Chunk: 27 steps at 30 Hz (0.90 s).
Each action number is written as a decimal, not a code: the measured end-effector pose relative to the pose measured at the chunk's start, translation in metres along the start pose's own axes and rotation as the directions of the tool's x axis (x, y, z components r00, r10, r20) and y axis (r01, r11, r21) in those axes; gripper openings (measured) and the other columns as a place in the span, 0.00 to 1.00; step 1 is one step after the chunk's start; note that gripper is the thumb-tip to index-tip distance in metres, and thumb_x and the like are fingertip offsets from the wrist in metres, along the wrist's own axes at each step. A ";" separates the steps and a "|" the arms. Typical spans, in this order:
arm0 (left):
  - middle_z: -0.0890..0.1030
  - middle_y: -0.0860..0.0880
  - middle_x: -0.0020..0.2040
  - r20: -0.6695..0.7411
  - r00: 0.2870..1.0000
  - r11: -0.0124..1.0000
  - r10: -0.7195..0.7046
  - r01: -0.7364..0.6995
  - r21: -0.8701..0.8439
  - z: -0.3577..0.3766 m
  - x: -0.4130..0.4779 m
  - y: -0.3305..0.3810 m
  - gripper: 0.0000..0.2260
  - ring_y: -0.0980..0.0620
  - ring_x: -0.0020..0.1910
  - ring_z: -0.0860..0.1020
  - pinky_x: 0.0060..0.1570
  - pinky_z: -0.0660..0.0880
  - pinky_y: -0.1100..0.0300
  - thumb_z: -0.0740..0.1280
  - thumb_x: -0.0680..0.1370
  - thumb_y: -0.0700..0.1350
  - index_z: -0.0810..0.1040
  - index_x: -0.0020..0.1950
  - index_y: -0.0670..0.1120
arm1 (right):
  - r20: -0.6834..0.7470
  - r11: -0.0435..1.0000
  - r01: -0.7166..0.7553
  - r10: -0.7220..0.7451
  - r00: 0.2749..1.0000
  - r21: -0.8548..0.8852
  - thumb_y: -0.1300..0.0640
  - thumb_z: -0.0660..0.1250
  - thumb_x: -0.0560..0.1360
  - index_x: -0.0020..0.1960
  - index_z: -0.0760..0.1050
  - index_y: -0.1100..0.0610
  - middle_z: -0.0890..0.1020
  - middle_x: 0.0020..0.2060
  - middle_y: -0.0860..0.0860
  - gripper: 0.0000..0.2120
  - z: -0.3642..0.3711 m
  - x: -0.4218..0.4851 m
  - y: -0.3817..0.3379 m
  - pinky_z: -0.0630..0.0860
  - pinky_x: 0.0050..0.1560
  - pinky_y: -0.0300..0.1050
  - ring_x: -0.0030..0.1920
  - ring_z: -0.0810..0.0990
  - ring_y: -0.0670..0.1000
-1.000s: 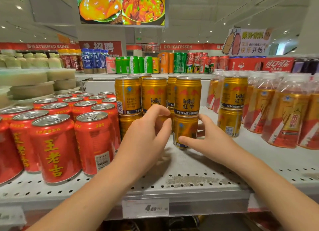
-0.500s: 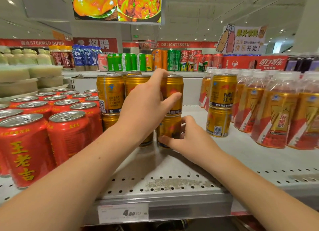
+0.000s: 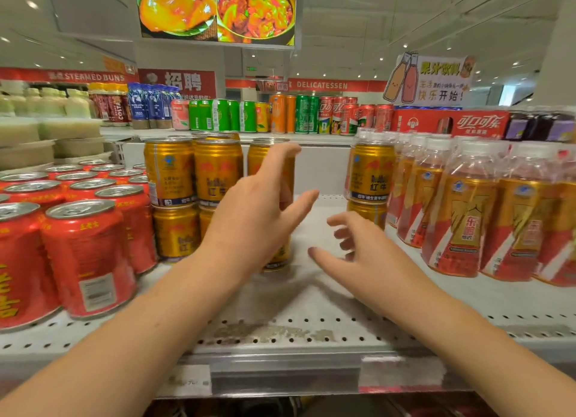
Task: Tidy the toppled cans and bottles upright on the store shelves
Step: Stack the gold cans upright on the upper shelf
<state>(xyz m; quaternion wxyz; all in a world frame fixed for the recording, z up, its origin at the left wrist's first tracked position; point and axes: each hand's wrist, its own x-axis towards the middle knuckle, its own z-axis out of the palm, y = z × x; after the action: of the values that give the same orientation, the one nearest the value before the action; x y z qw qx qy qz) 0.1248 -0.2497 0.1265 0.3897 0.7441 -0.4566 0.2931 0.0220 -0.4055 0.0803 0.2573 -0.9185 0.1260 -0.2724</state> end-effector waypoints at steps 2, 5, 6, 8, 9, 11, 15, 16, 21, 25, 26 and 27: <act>0.79 0.56 0.34 0.067 0.997 0.998 -0.040 0.042 -0.040 0.018 -0.004 0.009 0.24 0.60 0.35 0.79 0.33 0.76 0.60 0.69 0.80 0.55 0.65 0.73 0.55 | -0.085 1.000 -0.002 0.004 0.996 0.013 0.37 0.67 0.74 0.65 0.68 0.42 0.76 0.56 0.42 0.23 -0.023 -0.002 0.017 0.77 0.55 0.43 0.54 0.76 0.40; 0.80 0.57 0.34 0.183 0.980 0.997 -0.079 0.079 0.007 0.042 -0.004 0.017 0.22 0.62 0.35 0.79 0.37 0.79 0.58 0.68 0.80 0.56 0.65 0.72 0.57 | -0.165 0.996 -0.054 0.066 0.984 0.076 0.41 0.68 0.75 0.62 0.68 0.41 0.76 0.56 0.43 0.18 -0.044 0.002 0.034 0.76 0.51 0.41 0.51 0.76 0.38; 0.81 0.57 0.35 0.208 0.974 0.995 -0.095 0.092 0.022 0.047 -0.001 0.018 0.21 0.62 0.34 0.79 0.37 0.79 0.57 0.68 0.80 0.56 0.66 0.71 0.57 | -0.164 0.993 -0.080 0.094 0.982 0.087 0.41 0.68 0.75 0.64 0.67 0.42 0.76 0.58 0.44 0.20 -0.046 0.004 0.039 0.76 0.53 0.44 0.53 0.76 0.40; 0.81 0.57 0.36 0.235 0.962 0.990 -0.143 0.142 0.023 0.057 0.004 0.017 0.19 0.62 0.32 0.79 0.36 0.80 0.57 0.67 0.81 0.55 0.67 0.69 0.57 | -0.136 0.988 -0.129 0.140 0.981 0.088 0.41 0.68 0.75 0.70 0.65 0.46 0.74 0.63 0.47 0.28 -0.044 0.008 0.045 0.75 0.60 0.50 0.59 0.75 0.45; 0.81 0.56 0.36 0.244 0.955 0.986 -0.167 0.168 0.019 0.061 0.005 0.017 0.18 0.62 0.31 0.79 0.36 0.80 0.57 0.67 0.81 0.55 0.67 0.68 0.57 | -0.118 0.986 -0.142 0.152 0.981 0.087 0.42 0.68 0.75 0.72 0.63 0.47 0.73 0.65 0.48 0.30 -0.041 0.012 0.046 0.74 0.61 0.50 0.61 0.73 0.46; 0.82 0.55 0.37 0.253 0.947 0.980 -0.198 0.196 0.035 0.070 0.003 0.016 0.17 0.61 0.31 0.79 0.34 0.81 0.56 0.67 0.81 0.55 0.67 0.67 0.57 | -0.091 0.985 -0.155 0.162 0.983 0.081 0.42 0.69 0.74 0.72 0.62 0.47 0.72 0.65 0.49 0.30 -0.036 0.019 0.047 0.71 0.57 0.47 0.58 0.71 0.47; 0.82 0.54 0.35 0.244 0.940 0.971 -0.238 0.235 0.040 0.084 -0.006 0.012 0.13 0.59 0.30 0.80 0.36 0.81 0.54 0.66 0.81 0.53 0.68 0.64 0.57 | -0.037 0.971 -0.228 0.231 0.972 0.078 0.40 0.69 0.72 0.72 0.62 0.50 0.73 0.66 0.51 0.33 -0.030 0.041 0.049 0.71 0.63 0.51 0.62 0.74 0.53; 0.82 0.54 0.34 0.247 0.937 0.968 -0.248 0.248 0.030 0.085 -0.007 0.011 0.12 0.60 0.30 0.80 0.37 0.81 0.55 0.66 0.81 0.53 0.68 0.63 0.58 | -0.023 0.966 -0.242 0.245 0.969 0.089 0.40 0.69 0.72 0.72 0.61 0.51 0.73 0.66 0.52 0.34 -0.029 0.046 0.051 0.74 0.63 0.55 0.62 0.75 0.55; 0.81 0.59 0.37 0.230 0.945 0.970 -0.234 0.242 -0.007 0.086 -0.009 0.012 0.14 0.59 0.31 0.80 0.29 0.76 0.63 0.66 0.81 0.49 0.66 0.64 0.58 | 0.039 0.955 -0.256 0.253 0.967 0.148 0.38 0.70 0.73 0.71 0.61 0.50 0.76 0.60 0.48 0.34 -0.029 0.054 0.064 0.79 0.54 0.54 0.54 0.78 0.51; 0.80 0.58 0.38 0.151 0.961 0.973 -0.231 0.229 0.034 0.085 -0.007 0.019 0.16 0.58 0.32 0.80 0.31 0.79 0.57 0.66 0.81 0.50 0.65 0.67 0.58 | 0.067 0.972 -0.152 0.142 0.988 0.181 0.42 0.72 0.73 0.63 0.64 0.45 0.77 0.50 0.41 0.24 -0.032 0.054 0.072 0.77 0.47 0.45 0.45 0.76 0.40; 0.80 0.59 0.40 0.125 0.965 0.973 -0.231 0.228 0.039 0.084 -0.006 0.020 0.18 0.58 0.33 0.80 0.32 0.80 0.55 0.66 0.81 0.51 0.64 0.69 0.57 | 0.076 0.971 -0.137 0.124 0.989 0.198 0.42 0.72 0.73 0.62 0.64 0.45 0.77 0.48 0.39 0.24 -0.032 0.054 0.073 0.76 0.45 0.43 0.44 0.76 0.40; 0.80 0.60 0.44 0.098 0.968 0.973 -0.232 0.229 0.034 0.081 -0.006 0.021 0.20 0.57 0.33 0.80 0.33 0.80 0.54 0.66 0.81 0.51 0.63 0.71 0.57 | 0.086 0.969 -0.122 0.105 0.991 0.216 0.40 0.73 0.72 0.61 0.65 0.44 0.76 0.47 0.38 0.25 -0.033 0.053 0.074 0.77 0.45 0.43 0.45 0.77 0.40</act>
<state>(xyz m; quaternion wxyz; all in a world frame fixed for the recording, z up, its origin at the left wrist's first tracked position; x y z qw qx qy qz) 0.1102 -0.3217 0.0854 0.3891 0.8104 -0.3830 0.2127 0.0404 -0.5005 0.0867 0.3773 -0.8850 0.1378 -0.2355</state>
